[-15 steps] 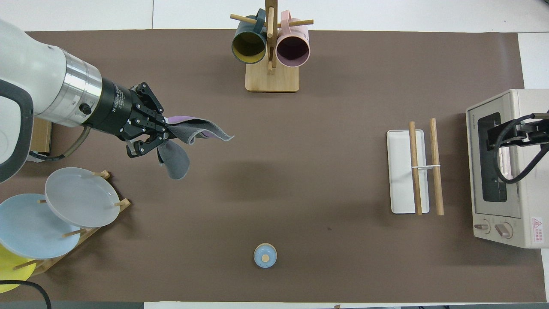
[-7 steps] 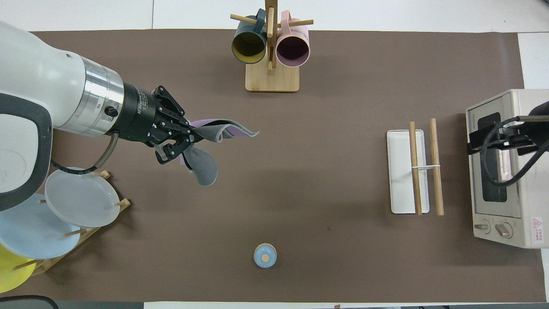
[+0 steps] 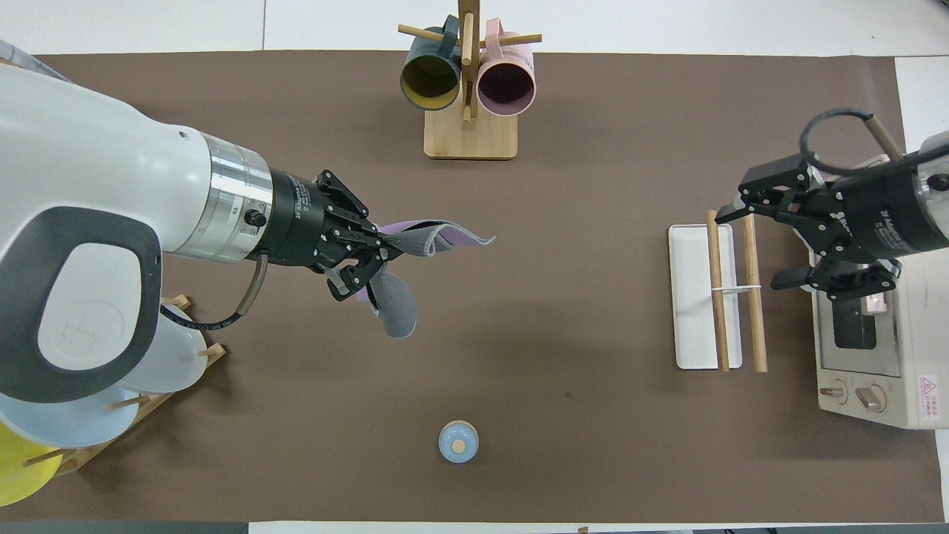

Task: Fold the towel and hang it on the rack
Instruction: 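Carry the towel centerward with the left gripper while the right gripper approaches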

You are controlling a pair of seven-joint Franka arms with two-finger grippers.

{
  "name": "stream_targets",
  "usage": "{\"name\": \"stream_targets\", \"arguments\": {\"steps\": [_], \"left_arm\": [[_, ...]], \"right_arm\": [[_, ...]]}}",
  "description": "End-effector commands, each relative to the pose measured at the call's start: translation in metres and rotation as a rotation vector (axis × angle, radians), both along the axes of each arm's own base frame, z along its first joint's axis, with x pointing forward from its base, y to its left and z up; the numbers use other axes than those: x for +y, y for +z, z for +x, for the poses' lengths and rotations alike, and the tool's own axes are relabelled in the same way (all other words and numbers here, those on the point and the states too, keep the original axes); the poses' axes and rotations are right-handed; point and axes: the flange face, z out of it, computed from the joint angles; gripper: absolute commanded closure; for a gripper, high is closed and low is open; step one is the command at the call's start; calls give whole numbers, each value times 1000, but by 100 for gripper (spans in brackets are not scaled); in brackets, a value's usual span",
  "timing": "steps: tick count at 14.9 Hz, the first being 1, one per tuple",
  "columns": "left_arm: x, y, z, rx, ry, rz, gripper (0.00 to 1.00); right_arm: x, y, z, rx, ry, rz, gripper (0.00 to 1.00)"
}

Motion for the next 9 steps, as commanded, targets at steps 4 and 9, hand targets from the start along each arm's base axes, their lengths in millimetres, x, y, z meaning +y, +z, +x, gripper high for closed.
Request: {"name": "stream_targets", "arguments": {"steps": [4, 9], "left_arm": [[-32, -11, -37, -8, 69, -63, 100], [-59, -12, -53, -6, 121, -88, 100]], "right_arm": [[57, -10, -15, 145, -325, 136, 0], [78, -25, -30, 195, -410, 190, 0]]}}
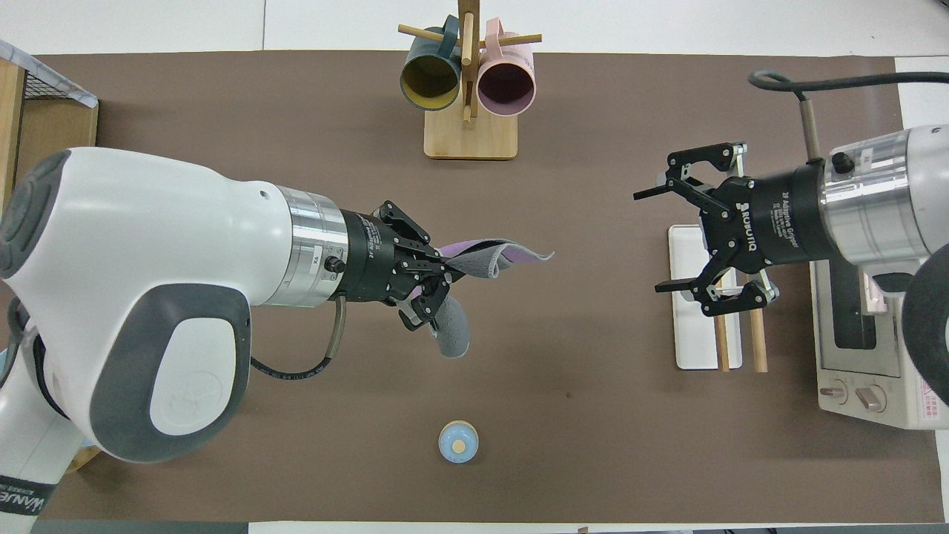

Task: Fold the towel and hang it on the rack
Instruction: 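Carry the towel centerward with the left gripper while the right gripper approaches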

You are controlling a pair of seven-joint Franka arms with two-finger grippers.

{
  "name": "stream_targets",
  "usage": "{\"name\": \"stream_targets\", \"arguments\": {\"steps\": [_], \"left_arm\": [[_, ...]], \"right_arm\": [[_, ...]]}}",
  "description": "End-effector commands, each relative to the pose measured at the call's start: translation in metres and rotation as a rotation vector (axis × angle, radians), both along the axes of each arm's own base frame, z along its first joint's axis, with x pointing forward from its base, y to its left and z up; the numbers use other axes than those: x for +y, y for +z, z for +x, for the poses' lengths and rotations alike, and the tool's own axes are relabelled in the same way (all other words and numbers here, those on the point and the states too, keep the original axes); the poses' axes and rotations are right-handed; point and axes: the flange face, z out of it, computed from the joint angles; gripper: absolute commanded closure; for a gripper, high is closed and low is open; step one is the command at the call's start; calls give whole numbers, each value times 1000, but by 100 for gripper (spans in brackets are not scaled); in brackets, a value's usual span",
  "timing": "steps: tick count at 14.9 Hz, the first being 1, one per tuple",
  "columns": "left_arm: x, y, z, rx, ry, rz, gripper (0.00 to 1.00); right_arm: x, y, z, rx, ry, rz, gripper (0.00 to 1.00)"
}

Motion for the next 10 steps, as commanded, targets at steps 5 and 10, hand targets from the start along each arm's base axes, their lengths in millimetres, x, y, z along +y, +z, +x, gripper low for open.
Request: {"name": "stream_targets", "arguments": {"steps": [5, 10], "left_arm": [[-20, 1, -27, 4, 59, -36, 100], [-24, 1, -30, 6, 58, -37, 100]], "right_arm": [[50, -8, -17, -43, -95, 39, 0], [89, -24, -28, -59, -78, 34, 0]]}}
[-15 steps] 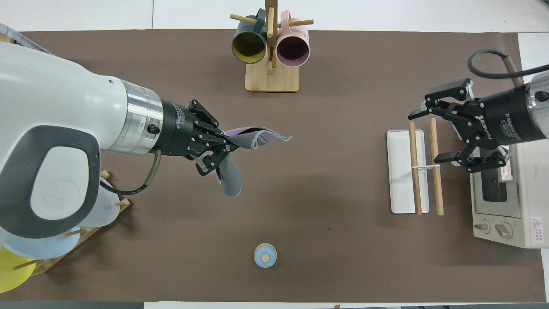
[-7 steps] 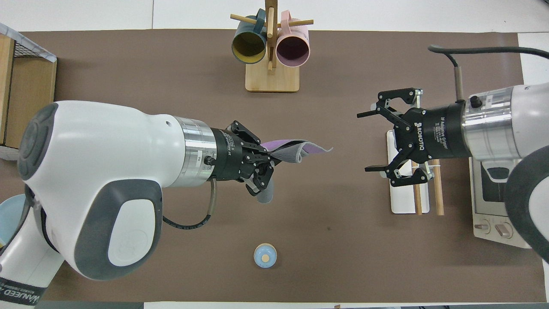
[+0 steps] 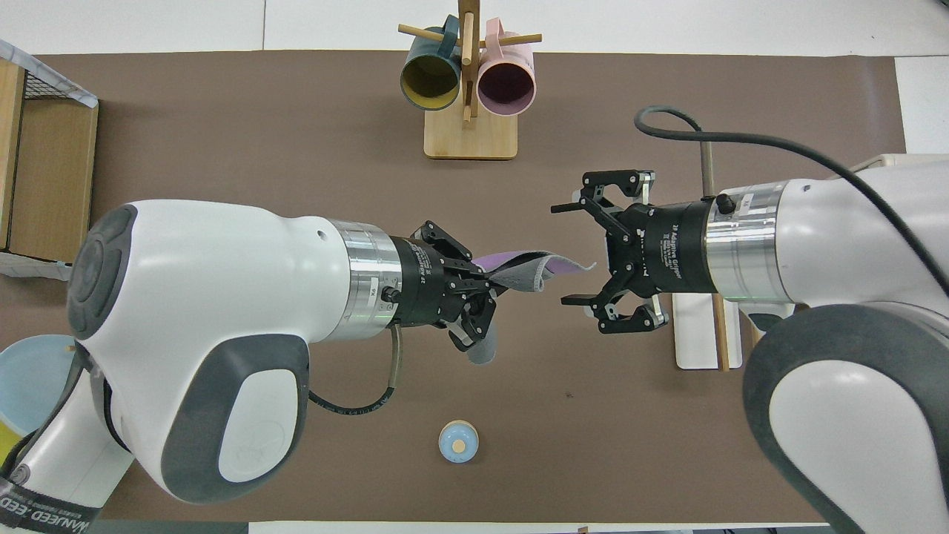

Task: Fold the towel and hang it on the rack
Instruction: 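Carry the towel centerward with the left gripper while the right gripper approaches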

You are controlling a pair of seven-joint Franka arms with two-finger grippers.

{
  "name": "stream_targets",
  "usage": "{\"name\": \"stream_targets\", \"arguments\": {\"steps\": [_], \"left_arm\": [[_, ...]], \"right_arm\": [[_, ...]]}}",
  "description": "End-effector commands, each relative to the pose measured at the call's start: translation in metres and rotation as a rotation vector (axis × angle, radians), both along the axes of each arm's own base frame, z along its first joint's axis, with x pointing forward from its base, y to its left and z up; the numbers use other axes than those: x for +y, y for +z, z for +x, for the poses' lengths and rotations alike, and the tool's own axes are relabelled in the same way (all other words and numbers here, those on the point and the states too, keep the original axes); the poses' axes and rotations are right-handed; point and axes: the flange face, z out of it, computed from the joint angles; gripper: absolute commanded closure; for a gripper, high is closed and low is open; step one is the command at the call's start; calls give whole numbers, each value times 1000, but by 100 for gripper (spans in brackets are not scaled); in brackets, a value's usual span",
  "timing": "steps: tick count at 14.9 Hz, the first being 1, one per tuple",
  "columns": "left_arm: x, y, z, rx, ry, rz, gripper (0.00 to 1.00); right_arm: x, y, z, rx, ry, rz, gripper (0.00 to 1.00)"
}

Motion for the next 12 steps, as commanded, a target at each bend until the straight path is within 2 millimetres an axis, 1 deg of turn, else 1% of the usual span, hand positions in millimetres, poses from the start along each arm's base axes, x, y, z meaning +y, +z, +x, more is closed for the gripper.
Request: {"name": "stream_targets", "arguments": {"steps": [1, 3, 5, 6, 7, 8, 9, 12], "left_arm": [[1, 2, -12, -2, 23, -19, 100], [0, 3, -13, -5, 24, -20, 100], [0, 2, -13, -4, 25, -21, 100], [0, 2, -13, -4, 25, -21, 100], [0, 2, -13, -4, 25, -21, 100], [0, 2, -13, -4, 25, -21, 100], [1, 2, -12, -4, 27, -21, 100], [-1, 1, -13, -4, 23, -18, 100]], "right_arm": [[16, -6, -10, -10, -17, 16, 0], [16, -11, -13, 5, -19, 12, 0], [15, -20, -17, 16, -20, 5, 0], [14, -20, -19, 10, -17, 4, 18], [13, -21, -19, 9, -7, 2, 47], [12, -21, -19, 8, 0, 1, 81], [11, -21, -18, 3, 6, 0, 100], [8, -21, -17, -8, 22, -2, 100]]}}
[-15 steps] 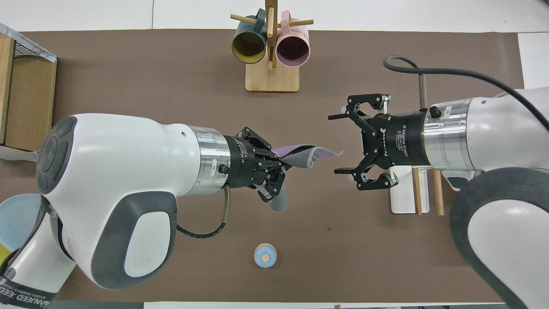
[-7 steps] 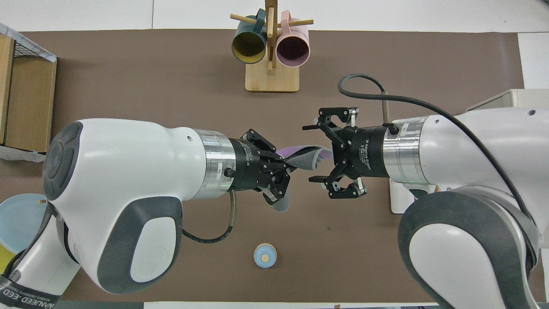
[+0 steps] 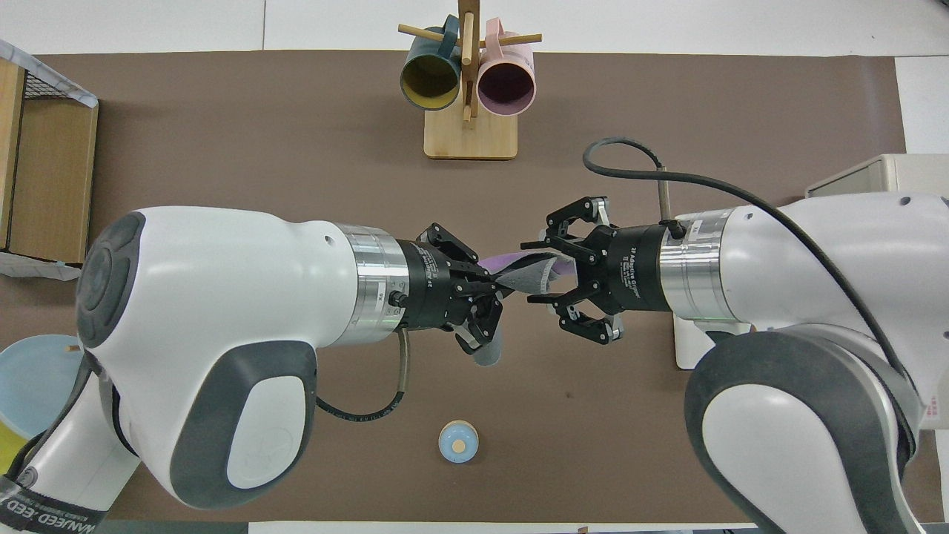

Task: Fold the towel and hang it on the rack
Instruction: 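Carry the towel centerward with the left gripper while the right gripper approaches, then grasp the towel with the right gripper while the left gripper releases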

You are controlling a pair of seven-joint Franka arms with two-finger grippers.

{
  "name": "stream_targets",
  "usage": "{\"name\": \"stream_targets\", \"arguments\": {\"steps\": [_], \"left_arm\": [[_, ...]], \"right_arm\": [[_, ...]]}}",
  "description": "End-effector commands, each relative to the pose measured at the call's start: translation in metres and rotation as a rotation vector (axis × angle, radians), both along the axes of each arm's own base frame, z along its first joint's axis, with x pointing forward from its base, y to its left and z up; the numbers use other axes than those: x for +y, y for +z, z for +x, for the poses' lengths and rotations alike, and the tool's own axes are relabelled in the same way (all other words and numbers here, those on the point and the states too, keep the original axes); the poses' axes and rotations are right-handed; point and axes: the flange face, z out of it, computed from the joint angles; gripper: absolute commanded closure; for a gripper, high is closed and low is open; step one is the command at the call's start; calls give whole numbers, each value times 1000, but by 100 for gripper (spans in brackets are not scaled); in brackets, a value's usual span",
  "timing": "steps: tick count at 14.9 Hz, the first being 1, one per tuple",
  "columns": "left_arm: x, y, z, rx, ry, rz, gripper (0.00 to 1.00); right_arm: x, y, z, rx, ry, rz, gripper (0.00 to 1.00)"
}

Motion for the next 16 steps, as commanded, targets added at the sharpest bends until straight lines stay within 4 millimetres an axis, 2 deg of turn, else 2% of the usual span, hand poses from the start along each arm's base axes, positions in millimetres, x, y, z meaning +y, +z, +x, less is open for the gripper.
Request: {"name": "stream_targets", "arguments": {"steps": [1, 4, 5, 6, 7, 12, 14, 16], "left_arm": [[5, 1, -12, -1, 21, -12, 100], [0, -1, -19, -3, 4, -9, 100], [1, -2, -19, -1, 3, -8, 91], [0, -2, -20, -12, -15, -2, 40], [-3, 0, -23, -23, -33, -4, 0], [9, -14, -24, -74, -115, 23, 0], [26, -22, -21, -118, -163, 38, 0], [43, -31, -15, -140, -202, 54, 0]], "right_arm": [[-8, 0, -6, -16, 10, 10, 100], [-8, 0, -6, -17, 9, 10, 100], [-8, 0, -6, -18, 10, 10, 100], [-8, 0, -6, -19, 12, 10, 100], [-8, 0, -6, -22, 15, 10, 100], [-7, 0, -7, -50, 61, 1, 100], [-4, -5, -17, -72, 174, -55, 100], [-13, -20, -30, -121, 404, -235, 100]]}}
